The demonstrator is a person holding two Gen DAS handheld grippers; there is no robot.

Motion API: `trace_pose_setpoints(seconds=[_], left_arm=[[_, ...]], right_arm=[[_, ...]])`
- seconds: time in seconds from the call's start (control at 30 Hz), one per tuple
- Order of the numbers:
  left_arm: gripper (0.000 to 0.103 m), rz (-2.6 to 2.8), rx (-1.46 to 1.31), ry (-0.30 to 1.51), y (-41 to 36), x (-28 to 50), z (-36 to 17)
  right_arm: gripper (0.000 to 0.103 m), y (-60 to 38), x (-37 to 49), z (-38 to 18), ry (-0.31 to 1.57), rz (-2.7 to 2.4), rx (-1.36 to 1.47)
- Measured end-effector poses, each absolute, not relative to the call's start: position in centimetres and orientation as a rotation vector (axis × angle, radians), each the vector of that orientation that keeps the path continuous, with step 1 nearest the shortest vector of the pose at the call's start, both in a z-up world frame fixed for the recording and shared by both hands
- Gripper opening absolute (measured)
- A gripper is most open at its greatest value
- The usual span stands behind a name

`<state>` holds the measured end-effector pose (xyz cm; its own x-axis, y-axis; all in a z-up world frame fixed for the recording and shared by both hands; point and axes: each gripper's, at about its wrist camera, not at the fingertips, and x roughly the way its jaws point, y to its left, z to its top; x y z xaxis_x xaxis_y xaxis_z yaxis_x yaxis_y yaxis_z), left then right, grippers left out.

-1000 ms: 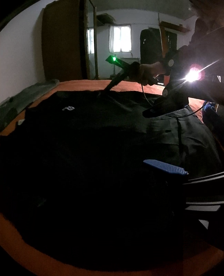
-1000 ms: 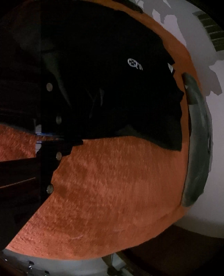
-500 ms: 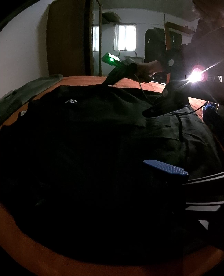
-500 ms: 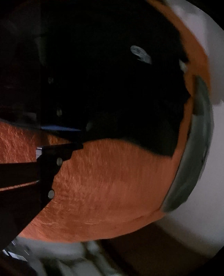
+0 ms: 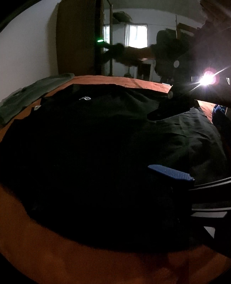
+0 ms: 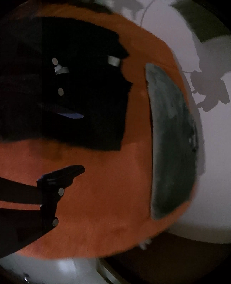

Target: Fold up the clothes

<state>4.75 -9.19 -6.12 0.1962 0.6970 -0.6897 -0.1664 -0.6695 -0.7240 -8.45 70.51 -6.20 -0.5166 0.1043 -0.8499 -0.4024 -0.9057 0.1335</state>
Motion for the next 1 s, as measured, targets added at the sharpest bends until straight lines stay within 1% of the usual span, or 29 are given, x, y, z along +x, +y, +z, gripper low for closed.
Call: trace_pose_setpoints(seconds=[0.03, 0.07, 0.13, 0.2, 0.27, 0.33, 0.37, 0.4, 0.57, 0.6, 0.67, 0.8, 0.83, 0.87, 0.9, 0.93, 1.0], left_arm=[[0.053, 1.562, -1.769, -0.498, -9.2, 4.7, -6.1], [0.053, 1.564, -1.768, -0.498, -9.3, 4.6, -6.0], [0.053, 1.568, -1.769, -0.506, -9.5, 4.4, -6.0], [0.053, 1.573, -1.771, -0.513, -10.0, 4.4, -6.0], [0.054, 1.581, -1.781, -0.519, -10.7, 4.3, -6.3], [0.054, 1.587, -1.794, -0.530, -11.4, 4.3, -6.6], [0.054, 1.590, -1.800, -0.538, -11.8, 4.2, -6.8], [0.054, 1.593, -1.806, -0.546, -12.1, 4.1, -7.0], [0.054, 1.624, -1.817, -0.571, -13.3, 3.3, -7.1], [0.054, 1.636, -1.812, -0.562, -13.4, 3.0, -6.9], [0.054, 1.667, -1.789, -0.546, -13.4, 2.0, -6.3], [0.054, 1.734, -1.717, -0.504, -12.9, -1.0, -4.1], [0.054, 1.765, -1.688, -0.477, -12.4, -2.4, -3.3], [0.054, 1.799, -1.657, -0.446, -11.9, -3.9, -2.4], [0.054, 1.835, -1.627, -0.409, -11.3, -5.5, -1.8], [0.054, 1.871, -1.598, -0.370, -10.7, -7.1, -1.2], [0.054, 1.930, -1.555, -0.312, -9.3, -10.9, -0.7]], right_arm=[[0.053, 71.1, -10.1, -6.8, 0.505, 2.447, -1.365], [0.053, 71.4, -11.4, -7.3, 0.514, 2.413, -1.383], [0.045, 71.9, -14.0, -8.1, 0.523, 2.342, -1.418], [0.045, 72.4, -16.1, -8.9, 0.522, 2.268, -1.442], [0.045, 73.2, -17.8, -9.7, 0.452, 2.198, -1.444], [0.043, 74.2, -18.3, -10.7, 0.527, 2.168, -1.469], [0.034, 74.7, -18.5, -11.2, 0.568, 2.153, -1.481], [0.006, 74.8, -18.3, -11.1, 0.587, 2.161, -1.459], [0.006, 75.6, -17.0, -10.4, 0.670, 2.209, -1.328], [0.006, 76.0, -16.7, -10.5, 0.706, 2.193, -1.307], [0.006, 76.7, -16.5, -11.7, 0.834, 2.148, -1.303], [0.010, 76.3, -16.5, -12.0, 0.856, 2.157, -1.312], [0.014, 76.1, -16.4, -11.9, 0.851, 2.166, -1.308], [0.015, 76.0, -16.4, -11.7, 0.847, 2.175, -1.304], [0.020, 76.0, -16.2, -11.2, 0.849, 2.188, -1.292], [0.029, 76.0, -16.0, -10.8, 0.847, 2.204, -1.279], [0.041, 76.0, -15.7, -10.2, 0.840, 2.231, -1.259]])
